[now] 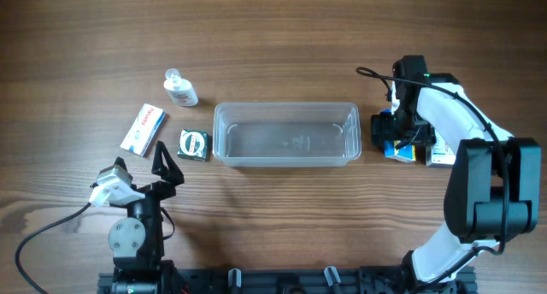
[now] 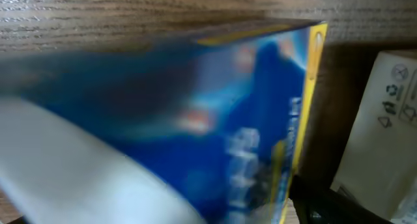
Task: Pack container
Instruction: 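Lower the right gripper onto the blue Vicks box and grasp it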
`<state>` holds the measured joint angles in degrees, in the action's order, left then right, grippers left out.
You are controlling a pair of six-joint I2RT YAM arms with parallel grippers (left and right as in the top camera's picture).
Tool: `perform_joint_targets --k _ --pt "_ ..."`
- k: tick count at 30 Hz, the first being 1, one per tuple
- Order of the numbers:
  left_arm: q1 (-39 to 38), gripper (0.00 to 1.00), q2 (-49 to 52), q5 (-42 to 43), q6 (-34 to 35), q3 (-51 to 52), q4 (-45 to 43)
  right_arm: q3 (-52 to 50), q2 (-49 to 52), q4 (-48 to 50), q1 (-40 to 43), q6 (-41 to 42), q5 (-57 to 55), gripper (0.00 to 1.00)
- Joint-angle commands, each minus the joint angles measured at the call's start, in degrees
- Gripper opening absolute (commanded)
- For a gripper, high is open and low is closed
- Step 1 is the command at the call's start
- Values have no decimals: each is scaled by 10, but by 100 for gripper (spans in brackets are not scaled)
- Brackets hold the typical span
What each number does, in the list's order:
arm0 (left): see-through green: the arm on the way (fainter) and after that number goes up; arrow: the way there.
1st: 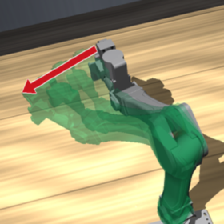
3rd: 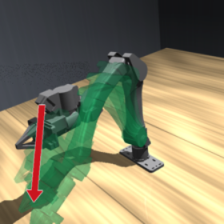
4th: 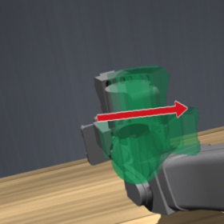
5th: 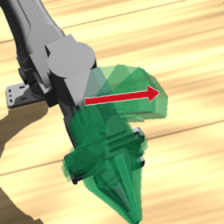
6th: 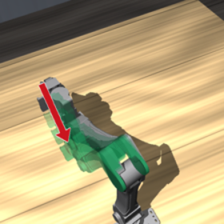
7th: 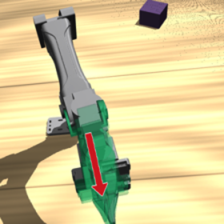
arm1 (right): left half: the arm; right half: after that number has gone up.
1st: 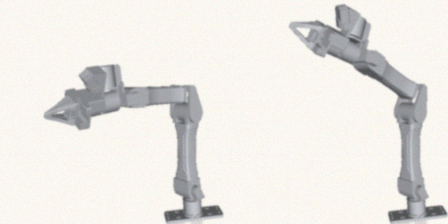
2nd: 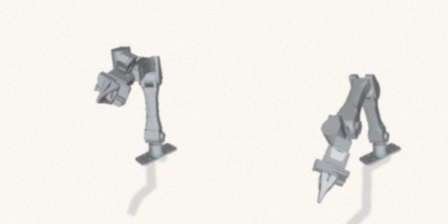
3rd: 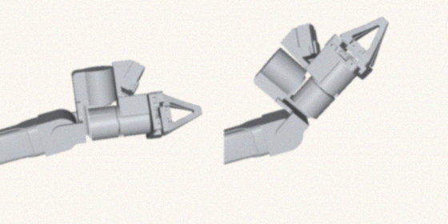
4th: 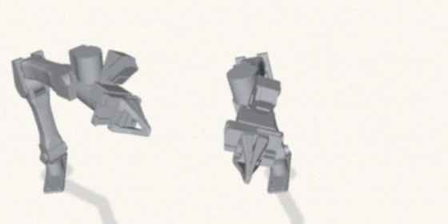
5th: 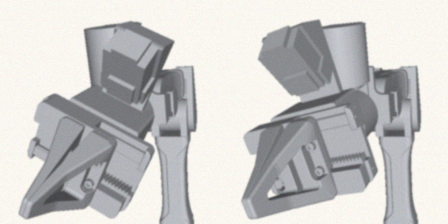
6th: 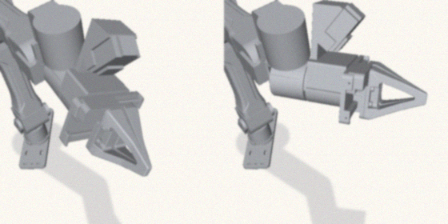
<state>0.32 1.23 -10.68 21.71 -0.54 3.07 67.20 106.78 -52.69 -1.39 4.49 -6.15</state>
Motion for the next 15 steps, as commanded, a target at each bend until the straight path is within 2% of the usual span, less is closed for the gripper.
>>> perform_joint_targets --k 1,3,5,15 --pt "-3 100 0 -1 -1 2 2 4 -21 -5 0 22 -5 86" --pt "-3 100 0 -1 -1 2 2 4 -36 -6 0 20 5 89" --pt "-3 100 0 -1 -1 2 2 4 -48 -10 0 19 6 99" --pt "-3 100 0 -1 -1 2 2 3 -52 -8 0 33 6 100"
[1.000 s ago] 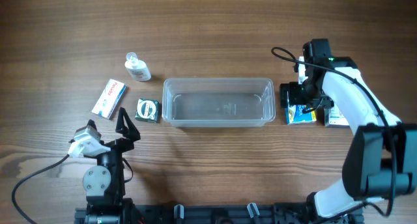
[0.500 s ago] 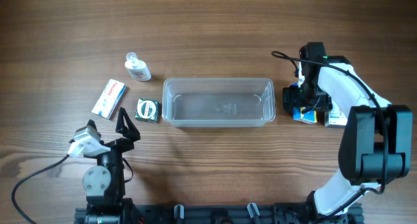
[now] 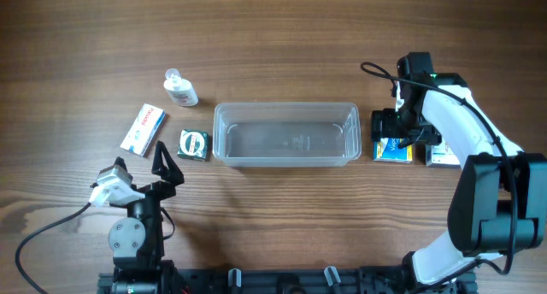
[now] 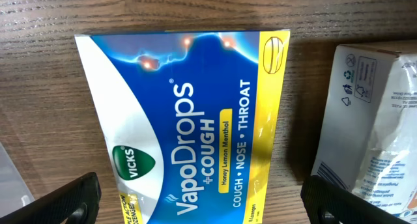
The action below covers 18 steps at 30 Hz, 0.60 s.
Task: Pack container
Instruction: 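Lower the right gripper onto the blue Vicks box and grasp it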
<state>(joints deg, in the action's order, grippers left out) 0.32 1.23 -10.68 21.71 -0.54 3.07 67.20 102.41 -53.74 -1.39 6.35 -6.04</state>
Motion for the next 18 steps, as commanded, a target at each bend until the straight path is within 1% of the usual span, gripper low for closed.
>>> perform_joint_targets --k 1,12,18 --pt "-3 100 0 -1 -1 2 2 0 -8 9 0 17 5 100" --pt "-3 100 0 -1 -1 2 2 -36 -4 69 0 28 16 100" --pt "-3 100 0 -1 -1 2 2 -40 -4 78 0 41 16 100"
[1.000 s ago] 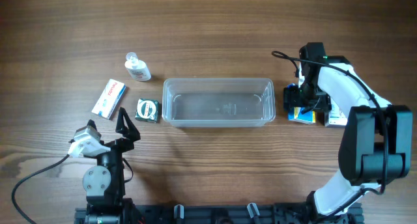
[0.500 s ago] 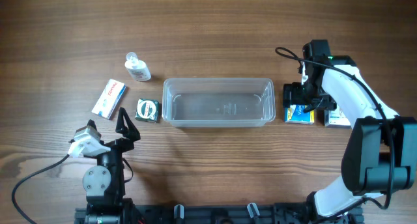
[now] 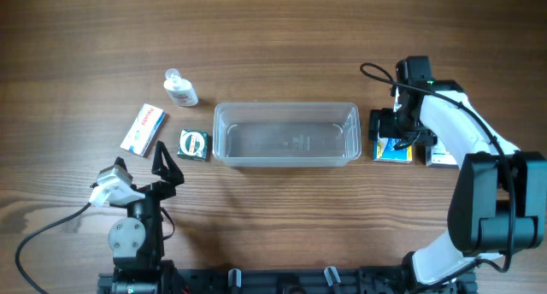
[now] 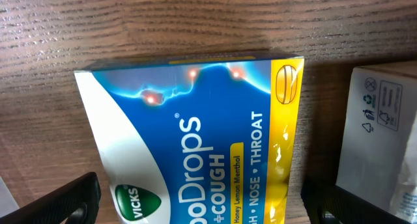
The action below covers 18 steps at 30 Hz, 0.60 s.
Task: Pack container
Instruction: 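Lower the right gripper onto the blue Vicks box and grasp it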
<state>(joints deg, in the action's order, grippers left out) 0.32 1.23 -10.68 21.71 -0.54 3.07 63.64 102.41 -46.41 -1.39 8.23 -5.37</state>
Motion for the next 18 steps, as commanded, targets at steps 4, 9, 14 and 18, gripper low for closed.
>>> perform_joint_targets --k 4,9,14,18 --pt "-3 100 0 -1 -1 2 2 -5 -4 10 0 24 14 100" --pt "-3 100 0 -1 -1 2 2 -5 2 10 0 29 16 99" --pt "-3 100 0 -1 -1 2 2 -5 20 11 0 38 16 98" --pt "-3 100 0 -1 -1 2 2 -5 31 12 0 38 16 96"
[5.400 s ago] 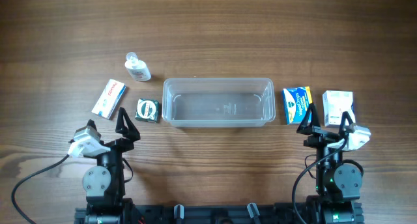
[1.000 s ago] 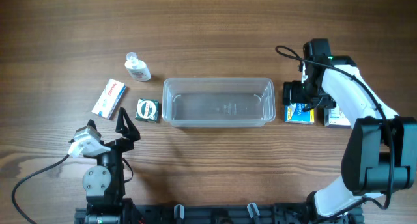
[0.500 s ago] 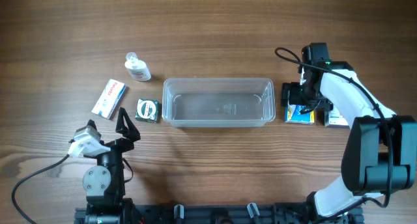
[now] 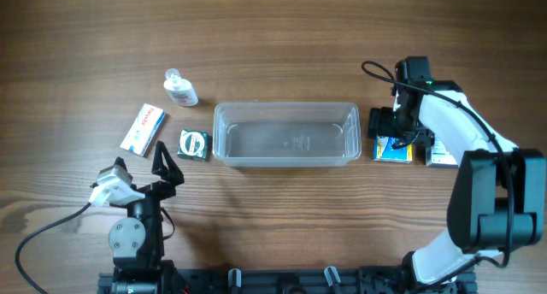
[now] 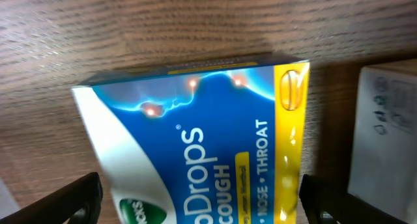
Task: Pack container
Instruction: 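Lower the right gripper onto the blue Vicks box and grasp it, then carry the Vicks box left and lower it into the container's right end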
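A clear plastic container stands mid-table with nothing in it. To its right lies a blue and yellow Vicks VapoDrops box, flat on the wood and filling the right wrist view. My right gripper hangs low over that box, open, one black finger beside its left edge and the other beside its right edge. My left gripper rests open at the front left, away from everything.
A white carton lies just right of the Vicks box, close to the right finger. Left of the container are a small clear bottle, a white and red box and a small green packet.
The right gripper has come a little closer to the Vicks box, which looks larger in the wrist view. The box lies where it was, and the jaws stay open on both sides of it.
First the Vicks box was tilted, close to the right wrist camera and blurred. Then it lay flat on the table with the open gripper higher above it. Since then the gripper has come down in two stages, its fingers straddling the box. The left arm never moved.
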`<state>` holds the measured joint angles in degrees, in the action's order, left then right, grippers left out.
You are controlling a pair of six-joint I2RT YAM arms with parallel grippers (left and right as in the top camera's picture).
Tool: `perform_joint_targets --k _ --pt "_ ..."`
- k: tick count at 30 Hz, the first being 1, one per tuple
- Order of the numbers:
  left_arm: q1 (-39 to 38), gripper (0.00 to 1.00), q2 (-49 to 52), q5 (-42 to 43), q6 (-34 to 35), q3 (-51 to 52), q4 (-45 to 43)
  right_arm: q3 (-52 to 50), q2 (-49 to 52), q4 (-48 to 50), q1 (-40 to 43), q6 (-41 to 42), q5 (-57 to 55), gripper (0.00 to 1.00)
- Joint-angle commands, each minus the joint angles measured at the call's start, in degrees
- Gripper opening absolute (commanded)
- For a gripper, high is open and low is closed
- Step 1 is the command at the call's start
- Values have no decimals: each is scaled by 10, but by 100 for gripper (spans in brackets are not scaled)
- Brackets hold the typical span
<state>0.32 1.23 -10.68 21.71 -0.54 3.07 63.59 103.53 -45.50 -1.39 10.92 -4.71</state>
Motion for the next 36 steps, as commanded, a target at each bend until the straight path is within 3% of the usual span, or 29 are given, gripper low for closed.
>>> perform_joint_targets --k 1,8,18,23,29,36 --pt "-3 100 0 -1 -1 2 2 -5 20 2 0 11 9 96" --pt "-3 100 0 -1 -1 2 2 -5 21 10 0 10 9 91" --pt "-3 100 0 -1 -1 2 2 -5 21 5 0 12 9 74" --pt "-3 100 0 -1 -1 2 2 0 11 -12 0 13 2 73" --pt "-3 100 0 -1 -1 2 2 58 -47 -90 0 15 2 67" --pt "-3 100 0 -1 -1 2 2 116 -193 -161 -14 15 11 66"
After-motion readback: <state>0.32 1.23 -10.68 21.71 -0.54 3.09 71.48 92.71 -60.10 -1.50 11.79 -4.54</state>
